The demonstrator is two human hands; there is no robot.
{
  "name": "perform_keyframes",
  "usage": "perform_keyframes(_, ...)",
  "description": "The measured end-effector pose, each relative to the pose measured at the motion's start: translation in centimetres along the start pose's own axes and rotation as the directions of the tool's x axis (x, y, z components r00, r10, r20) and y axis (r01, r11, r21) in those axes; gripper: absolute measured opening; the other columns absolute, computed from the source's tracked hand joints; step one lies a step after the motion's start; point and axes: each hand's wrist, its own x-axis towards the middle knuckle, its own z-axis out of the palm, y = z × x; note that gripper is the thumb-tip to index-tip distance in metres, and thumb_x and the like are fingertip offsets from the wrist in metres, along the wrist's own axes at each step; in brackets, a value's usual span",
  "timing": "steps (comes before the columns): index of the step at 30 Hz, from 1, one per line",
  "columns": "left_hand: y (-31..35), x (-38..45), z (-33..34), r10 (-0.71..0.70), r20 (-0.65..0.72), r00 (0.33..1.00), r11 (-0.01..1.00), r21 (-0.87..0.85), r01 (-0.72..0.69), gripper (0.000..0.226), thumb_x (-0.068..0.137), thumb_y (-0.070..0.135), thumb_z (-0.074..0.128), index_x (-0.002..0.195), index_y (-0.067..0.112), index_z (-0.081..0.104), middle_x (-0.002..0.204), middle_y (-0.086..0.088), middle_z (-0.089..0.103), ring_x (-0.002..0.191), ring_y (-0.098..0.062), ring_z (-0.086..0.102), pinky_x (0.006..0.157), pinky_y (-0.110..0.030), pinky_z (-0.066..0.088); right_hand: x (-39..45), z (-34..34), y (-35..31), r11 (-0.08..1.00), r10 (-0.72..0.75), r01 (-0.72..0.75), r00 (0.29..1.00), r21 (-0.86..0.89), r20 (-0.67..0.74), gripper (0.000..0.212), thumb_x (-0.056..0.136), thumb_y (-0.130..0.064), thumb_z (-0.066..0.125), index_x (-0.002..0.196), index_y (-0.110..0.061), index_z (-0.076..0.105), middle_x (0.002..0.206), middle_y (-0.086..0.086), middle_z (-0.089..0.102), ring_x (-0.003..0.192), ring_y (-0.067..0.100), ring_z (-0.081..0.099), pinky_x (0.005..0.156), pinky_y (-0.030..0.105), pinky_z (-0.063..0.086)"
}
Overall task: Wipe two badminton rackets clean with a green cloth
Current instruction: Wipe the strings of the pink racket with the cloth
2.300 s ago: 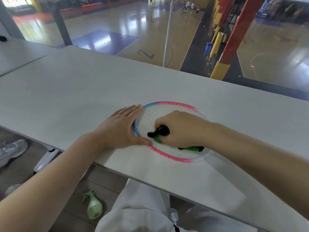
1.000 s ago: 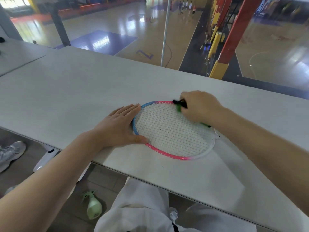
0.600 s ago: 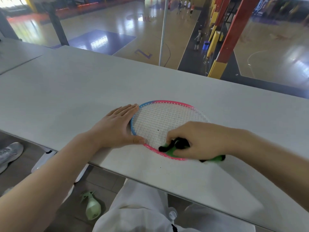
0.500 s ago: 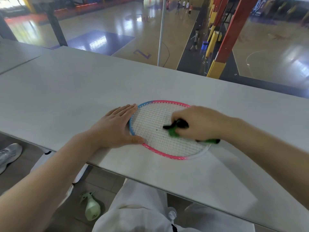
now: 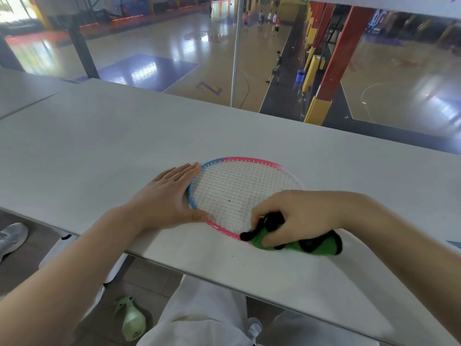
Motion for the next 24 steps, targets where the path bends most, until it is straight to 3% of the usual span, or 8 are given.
perform_keyframes(5,0.1,0.1,-0.1,0.001,0.016,1.0,1.0,0.003,-0.001,0.137,0.047,0.106,0.02,0.156,0.027,-0.005,0.163,0.014,-0.003,0.149,-0.003,-0.004,0.12,-0.025,0.0,1.6,-1.6,2.0,0.991,0.066,-0.095,0.962,-0.097,-0.265,0.014,0.085,-0.038,0.064,0.098,-0.035,0.062,0.088,-0.012,0.065,0.078,0.008,0.061,0.072,0.032,0.054)
perform_keyframes(11,-0.1,0.1,0.0,0.005,0.023,1.0,1.0,0.002,-0.005,0.133,0.051,0.104,0.024,0.156,0.029,-0.007,0.164,0.014,-0.004,0.148,-0.002,-0.007,0.119,-0.024,-0.003,4.3,-2.8,6.1,0.865,0.194,-0.438,0.74,-0.244,-0.644,0.014,0.093,-0.037,0.052,0.098,-0.024,0.054,0.09,-0.001,0.061,0.076,0.02,0.055,0.058,0.03,0.037)
perform_keyframes(13,0.0,0.1,0.0,0.002,0.019,1.0,1.0,-0.003,-0.002,0.135,0.049,0.105,0.022,0.156,0.029,-0.006,0.164,0.014,-0.003,0.148,-0.002,-0.006,0.12,-0.025,-0.001,4.3,-2.0,5.7,0.888,0.161,-0.389,0.765,-0.247,-0.623,0.01,0.093,-0.034,0.052,0.096,-0.025,0.053,0.089,-0.002,0.061,0.075,0.017,0.055,0.056,0.03,0.038)
perform_keyframes(15,0.1,0.0,0.0,-0.001,0.02,1.0,1.0,-0.007,0.001,0.136,0.047,0.106,0.019,0.156,0.028,-0.005,0.164,0.013,-0.002,0.149,-0.003,-0.005,0.12,-0.026,0.0,3.1,-0.9,4.3,0.947,0.104,-0.246,0.842,-0.206,-0.529,0.009,0.09,-0.034,0.055,0.097,-0.028,0.056,0.089,-0.004,0.063,0.078,0.015,0.057,0.062,0.032,0.046)
perform_keyframes(18,0.2,0.0,-0.1,-0.001,0.017,1.0,1.0,-0.003,0.001,0.134,0.049,0.104,0.022,0.156,0.028,-0.004,0.164,0.014,-0.002,0.149,-0.003,-0.004,0.12,-0.026,0.001,0.1,0.2,1.7,0.996,0.043,-0.063,0.964,-0.065,-0.261,0.012,0.085,-0.038,0.063,0.095,-0.033,0.061,0.088,-0.012,0.064,0.08,0.006,0.059,0.073,0.03,0.052)
perform_keyframes(20,0.2,0.0,-0.1,0.008,0.008,1.0,1.0,-0.001,-0.008,0.132,0.051,0.103,0.024,0.156,0.028,-0.004,0.164,0.013,-0.002,0.149,-0.003,-0.003,0.119,-0.026,0.001,-1.2,0.7,0.9,0.998,0.058,-0.061,0.994,-0.031,-0.094,0.017,0.084,-0.042,0.065,0.1,-0.037,0.062,0.091,-0.017,0.063,0.082,0.0,0.059,0.077,0.025,0.052)
perform_keyframes(24,0.3,0.0,-0.2,0.009,0.022,1.0,1.0,0.001,-0.009,0.133,0.051,0.103,0.024,0.157,0.027,-0.004,0.164,0.013,-0.002,0.149,-0.003,-0.004,0.116,-0.023,-0.002,-0.4,-0.6,2.5,0.982,0.136,-0.162,0.964,-0.095,-0.23,0.019,0.083,-0.04,0.065,0.101,-0.037,0.062,0.093,-0.014,0.064,0.085,0.008,0.06,0.08,0.034,0.053)
